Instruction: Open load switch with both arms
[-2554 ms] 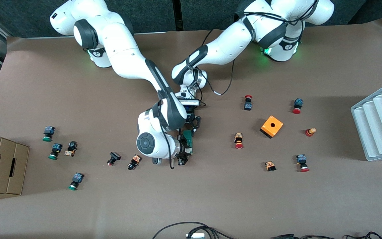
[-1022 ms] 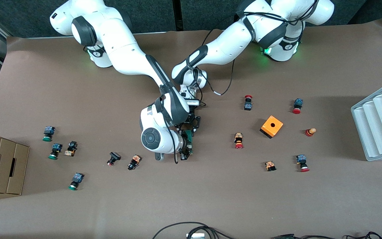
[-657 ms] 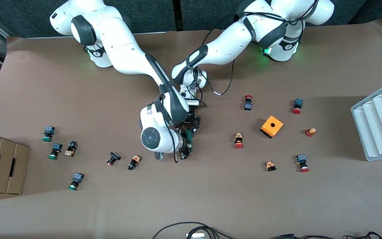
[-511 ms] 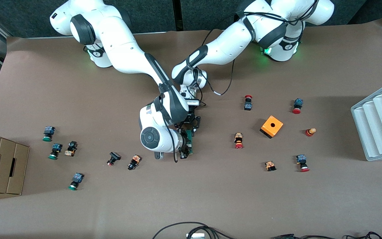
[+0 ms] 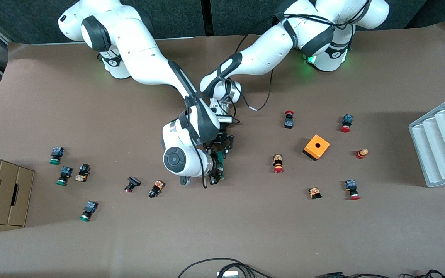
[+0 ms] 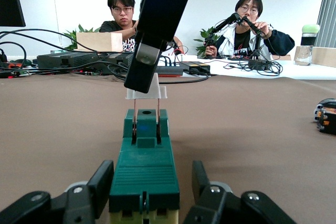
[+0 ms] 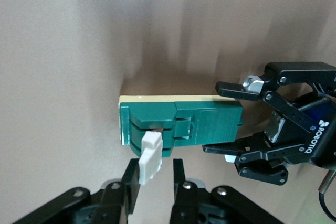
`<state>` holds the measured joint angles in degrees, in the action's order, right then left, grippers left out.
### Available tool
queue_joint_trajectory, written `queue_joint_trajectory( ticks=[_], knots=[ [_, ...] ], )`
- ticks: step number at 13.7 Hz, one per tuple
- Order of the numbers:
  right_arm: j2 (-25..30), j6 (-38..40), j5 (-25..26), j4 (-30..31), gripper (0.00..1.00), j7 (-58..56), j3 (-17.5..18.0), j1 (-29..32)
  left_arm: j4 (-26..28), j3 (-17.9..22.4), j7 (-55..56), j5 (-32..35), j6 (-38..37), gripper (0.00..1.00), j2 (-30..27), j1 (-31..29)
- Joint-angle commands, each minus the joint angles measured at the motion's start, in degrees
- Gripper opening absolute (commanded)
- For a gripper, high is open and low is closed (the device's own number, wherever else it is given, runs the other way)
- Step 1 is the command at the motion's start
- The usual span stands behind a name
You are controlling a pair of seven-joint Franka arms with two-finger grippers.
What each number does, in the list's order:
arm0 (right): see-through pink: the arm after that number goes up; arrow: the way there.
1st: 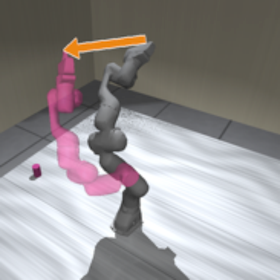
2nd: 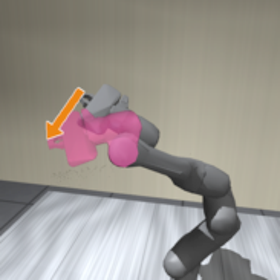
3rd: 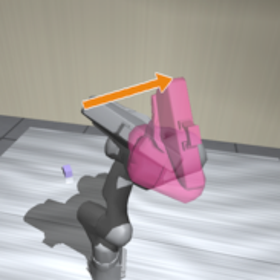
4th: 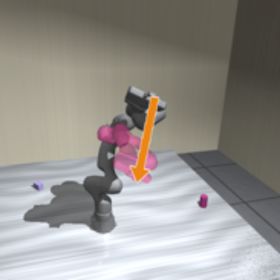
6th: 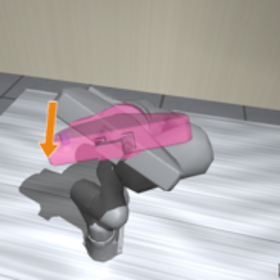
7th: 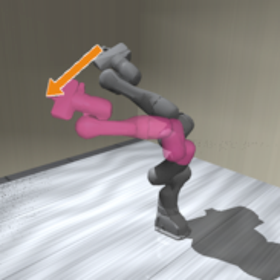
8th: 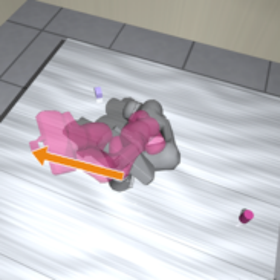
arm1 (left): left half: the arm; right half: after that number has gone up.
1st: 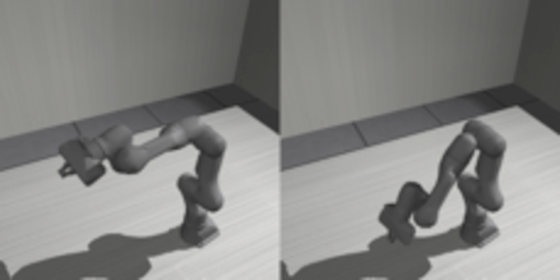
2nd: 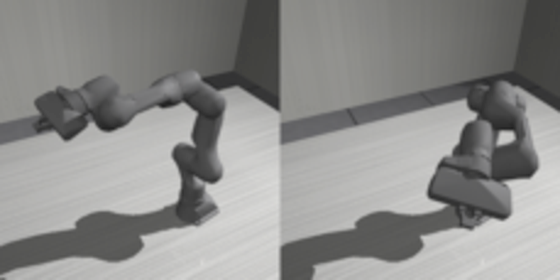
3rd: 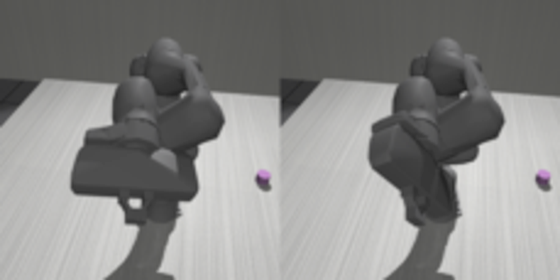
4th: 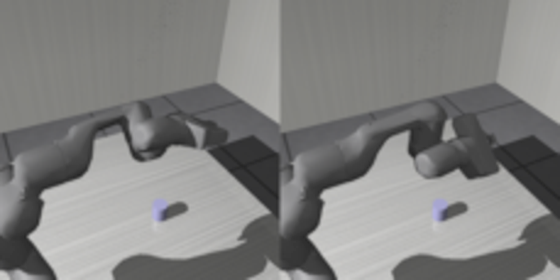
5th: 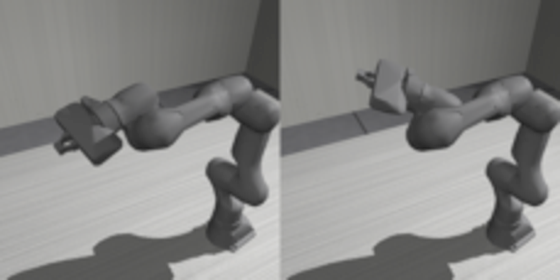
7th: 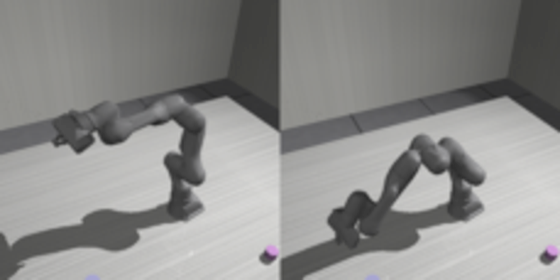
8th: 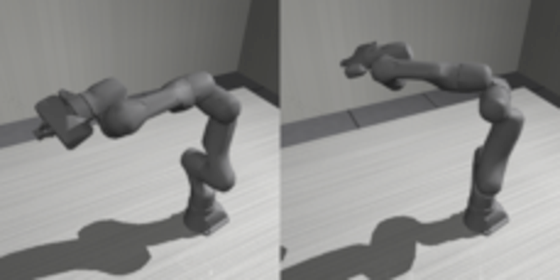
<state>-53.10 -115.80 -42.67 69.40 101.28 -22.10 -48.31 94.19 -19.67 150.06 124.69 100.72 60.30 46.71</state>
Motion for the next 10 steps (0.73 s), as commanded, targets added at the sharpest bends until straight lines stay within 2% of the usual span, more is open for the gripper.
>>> queue_joint_trajectory(
  ticks=[1,10],
  knots=[
    [3.61,0.75,2.07,4.25,0.32,-0.29,0.66,-0.12,-0.42,0.33,0.76,-0.76,-0.96,0.68,1.14,0.83],
    [4.49,0.75,2.77,6.18,0.32,-0.56,0.74,-1.52,-0.42,0.33,0.67,-0.68,-0.96,0.69,1.14,1.01]
  ],
)
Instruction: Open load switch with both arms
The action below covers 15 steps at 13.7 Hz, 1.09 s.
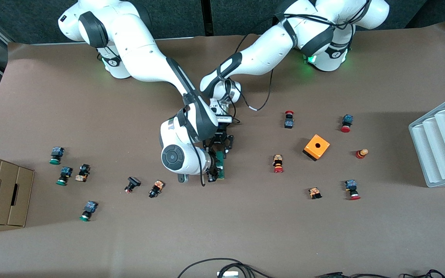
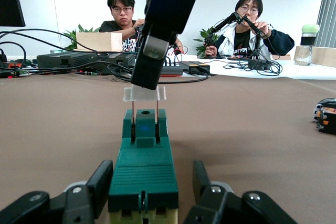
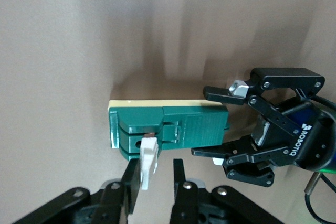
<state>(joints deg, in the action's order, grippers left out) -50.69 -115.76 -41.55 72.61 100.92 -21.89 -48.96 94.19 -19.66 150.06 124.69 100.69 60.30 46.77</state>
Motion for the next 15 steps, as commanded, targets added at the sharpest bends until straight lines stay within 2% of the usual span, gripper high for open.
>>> queue_joint_trajectory(
  ticks=[1,15],
  knots=[
    [2.26,0.62,1.73,3.15,0.32,-0.2,0.53,-0.97,-0.42,0.33,0.67,-0.76,-0.93,0.69,1.14,0.96],
    [4.19,0.53,3.58,6.14,0.32,-0.2,0.53,-2.29,-0.33,0.33,0.76,-0.67,-0.93,0.69,1.4,0.96]
  ],
)
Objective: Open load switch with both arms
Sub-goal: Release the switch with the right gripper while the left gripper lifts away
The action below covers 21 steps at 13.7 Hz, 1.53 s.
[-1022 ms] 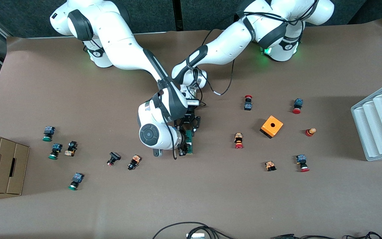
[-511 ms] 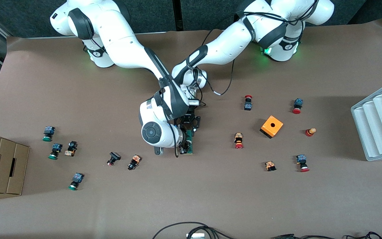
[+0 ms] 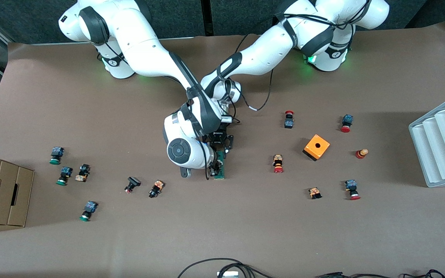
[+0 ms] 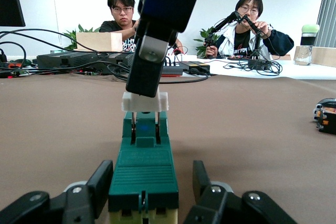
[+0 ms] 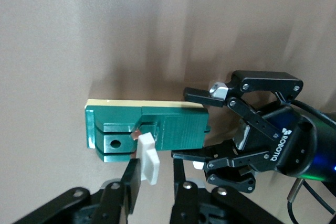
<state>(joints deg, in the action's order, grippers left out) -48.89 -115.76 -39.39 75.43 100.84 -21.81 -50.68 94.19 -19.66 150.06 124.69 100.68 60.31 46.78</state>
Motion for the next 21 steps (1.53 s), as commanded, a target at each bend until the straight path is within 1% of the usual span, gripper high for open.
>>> queue_joint_trajectory(
  ticks=[1,13,21],
  knots=[
    [2.4,0.44,1.51,3.67,0.32,-0.12,0.46,-0.82,-0.32,0.33,0.76,-0.67,-0.92,0.69,1.39,0.94],
    [1.87,-1.23,3.09,5.08,0.32,-0.38,0.46,-2.49,-0.24,0.33,0.93,-0.58,-0.92,0.69,1.74,0.94],
    [1.17,-3.6,3.09,5.69,0.32,-0.3,0.46,-3.55,-0.24,0.33,0.84,-0.58,-0.92,0.69,1.74,0.94]
  ],
)
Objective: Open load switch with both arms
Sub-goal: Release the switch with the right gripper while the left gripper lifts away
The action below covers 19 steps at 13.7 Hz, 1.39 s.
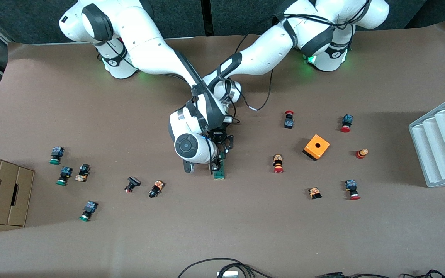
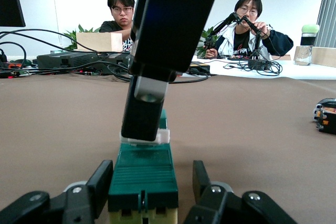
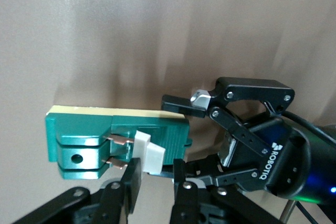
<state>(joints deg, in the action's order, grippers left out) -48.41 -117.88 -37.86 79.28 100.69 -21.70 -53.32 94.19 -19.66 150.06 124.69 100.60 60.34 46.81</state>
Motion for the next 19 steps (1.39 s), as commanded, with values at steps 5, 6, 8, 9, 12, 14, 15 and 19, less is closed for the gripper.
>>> queue_joint_trajectory(
  ticks=[5,6,8,9,12,14,15,19],
  knots=[
    [2.43,0.89,1.56,0.79,0.49,-0.05,0.08,0.4,-0.32,0.33,0.84,-0.5,-0.84,0.72,1.71,0.92],
    [3.57,3.77,1.64,0.0,0.72,-0.14,-0.18,1.54,-0.23,0.33,0.84,-0.41,-0.84,0.73,1.71,0.83],
    [5.07,8.26,2.78,-2.98,0.93,-0.66,-3.24,2.07,-0.23,0.33,0.84,-0.41,-0.84,0.79,1.62,0.83],
    [5.42,10.29,3.14,-3.95,0.95,-2.23,-5.35,1.9,-0.23,0.41,0.84,-0.5,-0.84,1.0,1.54,0.83],
    [9.97,12.77,3.31,-5.2,0.99,-12.75,-9.24,3.56,-0.14,0.5,0.76,-0.5,-0.75,1.0,1.27,0.74],
    [14.46,16.69,5.24,-4.58,0.99,-21.55,-8.89,8.03,-0.06,0.5,0.58,-0.76,-0.75,1.0,0.75,0.74],
    [16.57,20.99,7.69,-4.4,0.99,-26.63,-8.89,9.44,0.12,0.5,0.23,-0.85,-0.58,1.0,0.13,0.74],
    [26.85,27.43,13.41,-0.89,0.99,-47.36,-8.54,16.56,1.79,0.42,-0.73,-3.83,0.04,1.0,-3.73,0.74]
  ],
)
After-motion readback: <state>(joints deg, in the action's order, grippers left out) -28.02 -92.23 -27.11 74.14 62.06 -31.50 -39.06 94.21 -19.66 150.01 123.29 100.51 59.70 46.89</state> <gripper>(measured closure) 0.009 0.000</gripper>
